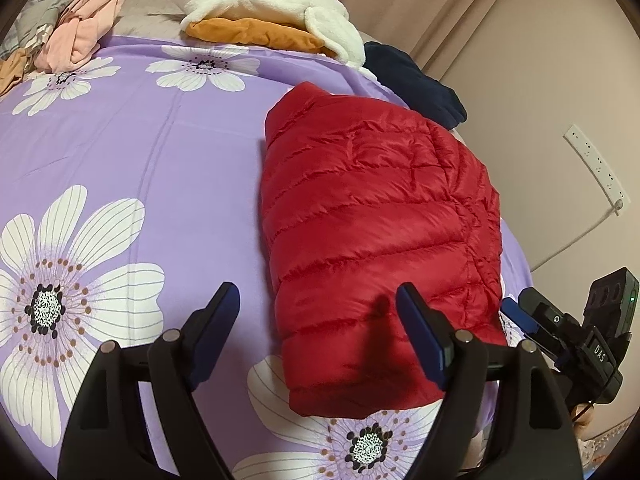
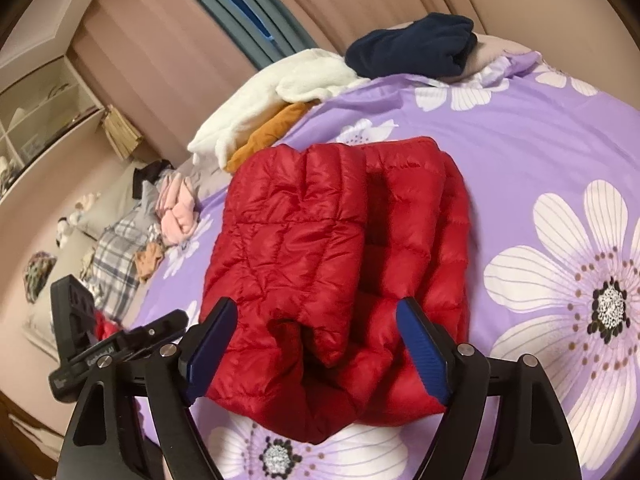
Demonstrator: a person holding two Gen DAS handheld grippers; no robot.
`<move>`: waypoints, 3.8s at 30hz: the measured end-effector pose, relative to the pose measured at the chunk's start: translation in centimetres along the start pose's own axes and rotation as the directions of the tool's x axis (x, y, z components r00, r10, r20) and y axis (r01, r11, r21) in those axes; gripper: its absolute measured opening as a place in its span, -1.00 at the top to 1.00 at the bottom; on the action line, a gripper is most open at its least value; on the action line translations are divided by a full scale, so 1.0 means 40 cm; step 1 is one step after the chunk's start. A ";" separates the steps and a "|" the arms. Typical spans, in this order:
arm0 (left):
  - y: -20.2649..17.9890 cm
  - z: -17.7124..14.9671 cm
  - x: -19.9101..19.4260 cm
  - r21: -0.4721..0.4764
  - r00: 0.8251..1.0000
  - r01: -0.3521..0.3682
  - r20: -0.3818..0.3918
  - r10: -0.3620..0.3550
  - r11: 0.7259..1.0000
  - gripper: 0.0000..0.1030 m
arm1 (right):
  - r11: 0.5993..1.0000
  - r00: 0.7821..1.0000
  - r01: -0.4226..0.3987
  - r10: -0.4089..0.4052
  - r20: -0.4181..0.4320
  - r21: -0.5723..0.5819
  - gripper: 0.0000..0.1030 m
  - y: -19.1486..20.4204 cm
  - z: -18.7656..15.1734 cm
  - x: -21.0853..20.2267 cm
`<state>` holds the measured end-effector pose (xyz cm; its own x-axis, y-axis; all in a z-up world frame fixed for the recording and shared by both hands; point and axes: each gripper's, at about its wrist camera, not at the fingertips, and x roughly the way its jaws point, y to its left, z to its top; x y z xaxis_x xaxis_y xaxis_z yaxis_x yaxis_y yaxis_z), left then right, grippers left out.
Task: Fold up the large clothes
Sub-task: 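Move both open tools to the hem of the narrow folded jacket, then grasp the hem with both tools and fold it toward the collar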
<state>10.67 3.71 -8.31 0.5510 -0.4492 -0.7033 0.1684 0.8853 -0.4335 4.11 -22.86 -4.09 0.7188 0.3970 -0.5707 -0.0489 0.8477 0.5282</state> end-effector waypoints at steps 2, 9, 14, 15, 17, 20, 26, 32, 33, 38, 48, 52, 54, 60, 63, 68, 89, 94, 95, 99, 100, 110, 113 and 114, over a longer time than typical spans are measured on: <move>0.005 0.003 0.006 -0.008 1.000 0.006 -0.006 -0.006 1.000 -0.58 | 1.000 1.000 0.008 -0.007 -0.004 0.005 -0.60 -0.003 0.003 0.005; 0.012 0.011 0.022 -0.012 1.000 0.009 -0.015 -0.009 1.000 -0.58 | 0.999 1.000 0.023 -0.023 -0.013 0.024 -0.63 -0.024 0.016 0.016; 0.013 0.017 0.035 -0.016 1.000 0.008 -0.023 -0.008 1.000 -0.59 | 0.999 0.999 0.028 -0.027 -0.024 0.045 -0.68 -0.048 0.024 0.026; 0.012 0.018 0.038 -0.018 1.000 0.008 -0.024 -0.008 1.000 -0.61 | 0.998 0.999 0.029 -0.027 -0.028 0.048 -0.69 -0.050 0.024 0.029; 0.014 0.020 0.043 -0.021 1.000 0.008 -0.026 -0.008 1.000 -0.62 | 0.998 0.999 0.033 -0.031 -0.038 0.054 -0.70 -0.055 0.023 0.037; 0.016 0.026 0.050 -0.023 1.000 0.009 -0.030 -0.010 1.000 -0.63 | 0.998 0.999 0.025 -0.022 -0.045 0.064 -0.71 -0.059 0.025 0.045; 0.021 0.033 0.068 -0.028 0.999 0.011 -0.035 -0.012 1.000 -0.71 | 0.996 0.998 0.022 -0.017 -0.058 0.086 -0.79 -0.073 0.030 0.064; 0.030 0.038 0.099 -0.052 0.998 0.034 -0.055 -0.037 0.998 -0.83 | 0.991 0.997 0.011 -0.001 -0.078 0.130 -0.80 -0.106 0.030 0.090; 0.033 0.039 0.104 -0.058 0.997 0.037 -0.058 -0.041 0.998 -0.86 | 0.991 0.997 0.007 0.004 -0.080 0.136 -0.81 -0.110 0.031 0.093; 0.045 0.044 0.130 -0.093 0.995 0.065 -0.067 -0.072 0.993 -0.95 | 0.986 0.995 -0.008 0.025 -0.099 0.167 -0.87 -0.129 0.032 0.112; 0.037 0.056 0.172 -0.113 0.988 0.109 -0.097 -0.120 0.988 -1.00 | 0.989 0.990 0.126 -0.120 -0.068 0.084 -0.93 -0.110 0.043 0.104; 0.029 0.065 0.188 -0.100 0.985 0.121 -0.108 -0.132 0.988 -1.00 | 0.979 0.992 0.072 -0.051 -0.112 0.191 -0.95 -0.160 0.038 0.122; 0.027 0.069 0.194 -0.092 0.984 0.126 -0.115 -0.137 0.988 -1.00 | 0.971 0.992 0.053 -0.024 -0.123 0.233 -0.96 -0.180 0.033 0.130; 0.021 0.071 0.216 -0.094 0.977 0.152 -0.135 -0.164 0.984 -1.00 | 0.944 0.986 -0.037 0.088 -0.143 0.327 -0.96 -0.221 0.023 0.153; 0.010 0.074 0.229 -0.083 0.975 0.162 -0.142 -0.173 0.983 -1.00 | 0.941 0.984 -0.059 0.111 -0.139 0.334 -0.96 -0.231 0.020 0.157; -0.018 0.082 0.248 -0.051 0.976 0.157 -0.144 -0.163 0.986 -1.00 | 0.937 0.983 -0.081 0.132 -0.131 0.339 -0.96 -0.236 0.022 0.164; -0.104 0.054 0.215 0.133 0.998 0.033 -0.051 -0.026 0.991 -0.42 | 0.962 0.989 -0.117 0.137 -0.064 0.248 -0.09 -0.158 0.021 0.152; -0.112 0.050 0.204 0.150 0.999 0.017 -0.036 -0.012 0.988 -0.36 | 0.974 0.993 -0.103 0.112 -0.031 0.203 0.06 -0.134 0.023 0.143; -0.113 0.049 0.200 0.153 0.999 0.014 -0.034 -0.009 0.988 -0.35 | 0.976 0.994 -0.101 0.107 -0.025 0.195 0.08 -0.129 0.024 0.142; -0.116 0.050 0.189 0.157 1.000 0.008 -0.021 -0.005 0.988 -0.34 | 0.984 0.995 -0.097 0.099 -0.002 0.152 0.13 -0.110 0.025 0.129; -0.116 0.050 0.185 0.157 1.000 0.007 -0.019 -0.004 0.988 -0.33 | 0.985 0.995 -0.098 0.099 0.003 0.143 0.14 -0.106 0.027 0.127; -0.116 0.033 0.121 0.157 1.000 -0.005 0.015 0.003 0.988 -0.32 | 0.992 0.993 -0.115 0.113 0.028 0.060 0.16 -0.086 0.030 0.107; -0.107 0.028 0.099 0.152 1.000 -0.007 0.029 0.002 0.988 -0.32 | 0.991 0.992 -0.126 0.124 0.031 0.039 0.16 -0.080 0.035 0.106; -0.104 0.027 0.092 0.152 0.999 -0.008 0.035 0.003 0.988 -0.32 | 0.991 0.991 -0.129 0.128 0.031 0.033 0.16 -0.078 0.038 0.105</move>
<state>12.90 -1.50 -8.48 0.5794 -0.4422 -0.6846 0.2858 0.8969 -0.3374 8.33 -24.38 -7.20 0.7277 0.4912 -0.4787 -0.1180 0.7772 0.6181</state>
